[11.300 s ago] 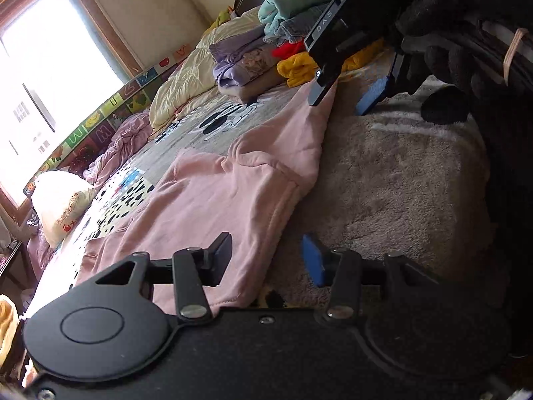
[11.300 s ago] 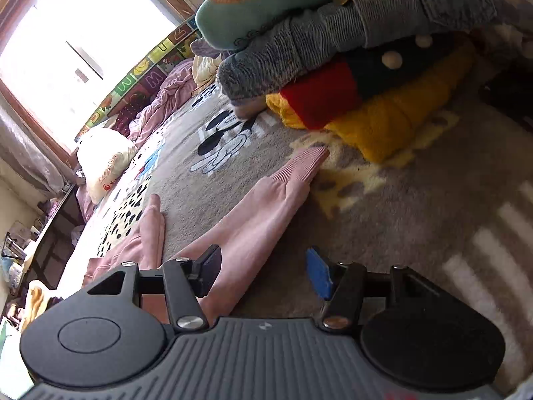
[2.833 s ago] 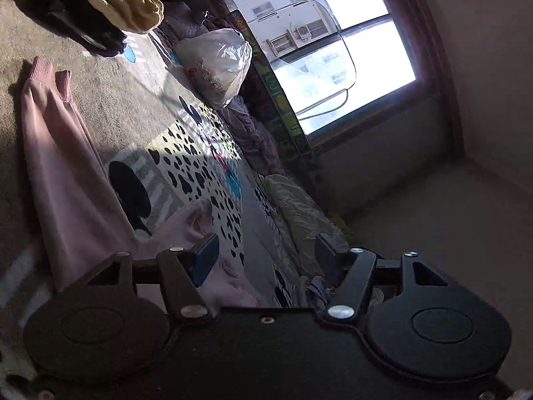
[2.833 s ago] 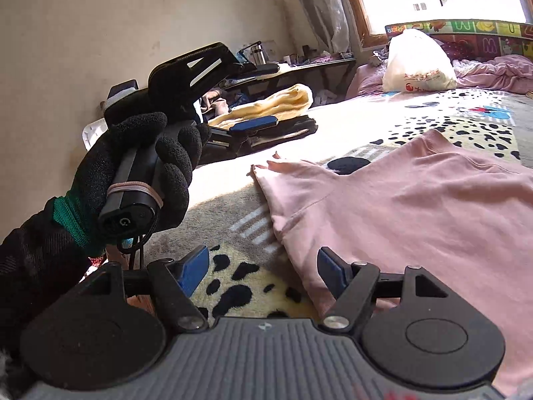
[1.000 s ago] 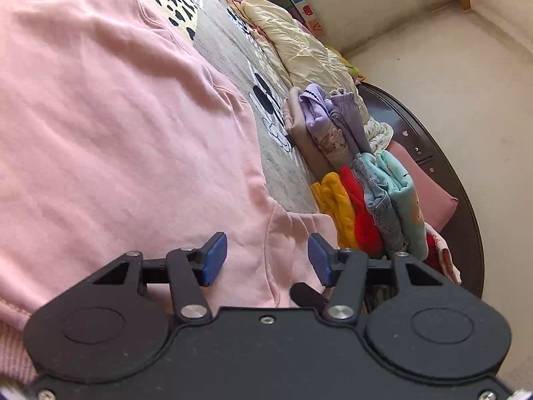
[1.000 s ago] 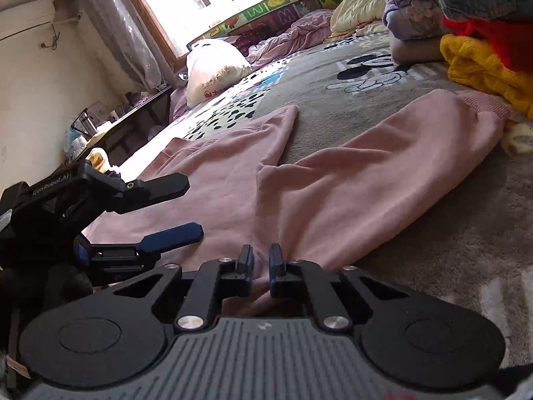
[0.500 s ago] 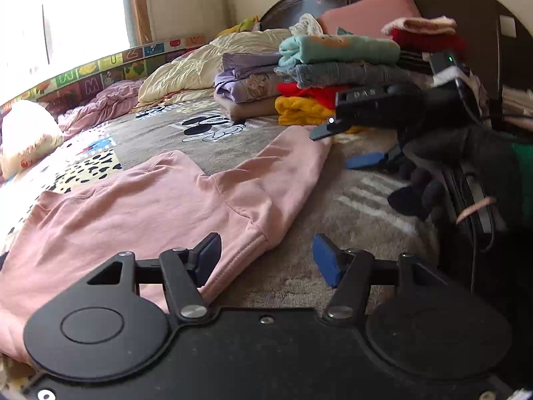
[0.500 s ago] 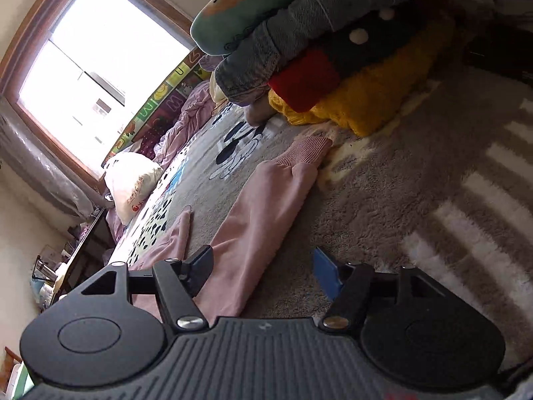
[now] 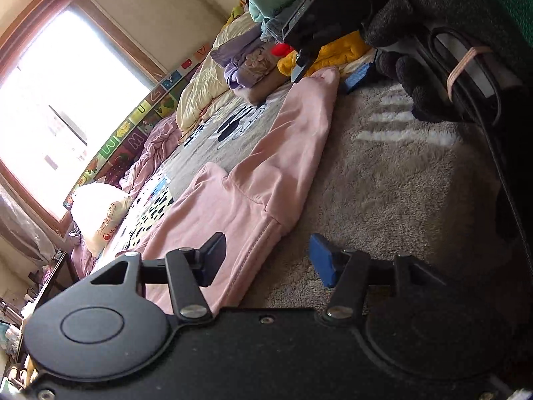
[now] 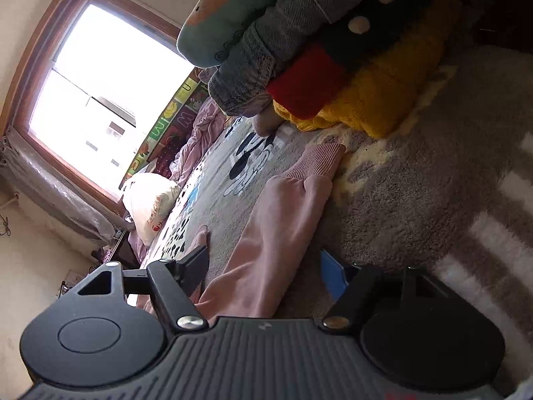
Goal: Fold clothes
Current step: 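Lift the sleeve with the right gripper, lay it over the body, open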
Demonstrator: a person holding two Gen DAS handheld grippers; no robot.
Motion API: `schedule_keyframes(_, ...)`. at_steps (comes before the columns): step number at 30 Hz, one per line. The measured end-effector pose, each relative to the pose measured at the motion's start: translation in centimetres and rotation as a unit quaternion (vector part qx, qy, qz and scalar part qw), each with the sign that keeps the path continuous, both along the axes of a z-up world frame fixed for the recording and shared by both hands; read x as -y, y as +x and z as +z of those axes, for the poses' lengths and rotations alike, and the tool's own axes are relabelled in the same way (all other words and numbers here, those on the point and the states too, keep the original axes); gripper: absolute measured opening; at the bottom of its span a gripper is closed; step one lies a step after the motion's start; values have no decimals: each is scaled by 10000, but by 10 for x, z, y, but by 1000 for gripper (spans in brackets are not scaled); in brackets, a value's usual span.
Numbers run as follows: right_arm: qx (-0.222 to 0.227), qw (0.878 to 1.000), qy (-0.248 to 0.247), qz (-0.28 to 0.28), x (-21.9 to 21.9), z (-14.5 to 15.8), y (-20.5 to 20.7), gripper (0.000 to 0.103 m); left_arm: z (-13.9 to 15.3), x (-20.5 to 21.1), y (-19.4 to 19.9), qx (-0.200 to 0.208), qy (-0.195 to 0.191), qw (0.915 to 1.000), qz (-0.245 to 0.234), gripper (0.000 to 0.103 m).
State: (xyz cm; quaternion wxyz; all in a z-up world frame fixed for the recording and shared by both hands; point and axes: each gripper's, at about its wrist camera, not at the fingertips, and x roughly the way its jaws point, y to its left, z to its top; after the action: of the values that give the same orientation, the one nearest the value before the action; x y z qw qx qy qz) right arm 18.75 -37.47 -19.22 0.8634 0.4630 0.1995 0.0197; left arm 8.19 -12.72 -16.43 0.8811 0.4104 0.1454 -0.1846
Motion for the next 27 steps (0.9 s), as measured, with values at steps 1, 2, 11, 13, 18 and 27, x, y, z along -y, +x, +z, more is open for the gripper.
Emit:
schedule_keyframes(1, 1, 10000, 54, -42, 3, -2, 2, 62, 0, 1, 2, 31, 79, 10000, -43, 55)
schedule_keyframes(2, 3, 9999, 98, -90, 5, -3, 3, 57, -1, 2, 4, 54, 149, 9998, -79, 54)
schedule_keyframes(11, -218, 9989, 191, -359, 24, -10, 26, 14, 2, 0, 16, -9, 308, 9993, -226, 53)
schedule_keyframes(13, -180, 9994, 73, -277, 23, -5, 30, 11, 3, -2, 19, -68, 225, 9995, -227, 53)
schedule_keyframes(18, 119, 9993, -291, -208, 11, 30, 28, 8, 8, -8, 27, -206, -26, 9996, -194, 53)
schedule_keyframes(27, 676, 9930, -966, 116, -40, 113, 57, 8, 18, -21, 37, -192, -262, 9993, 171, 40)
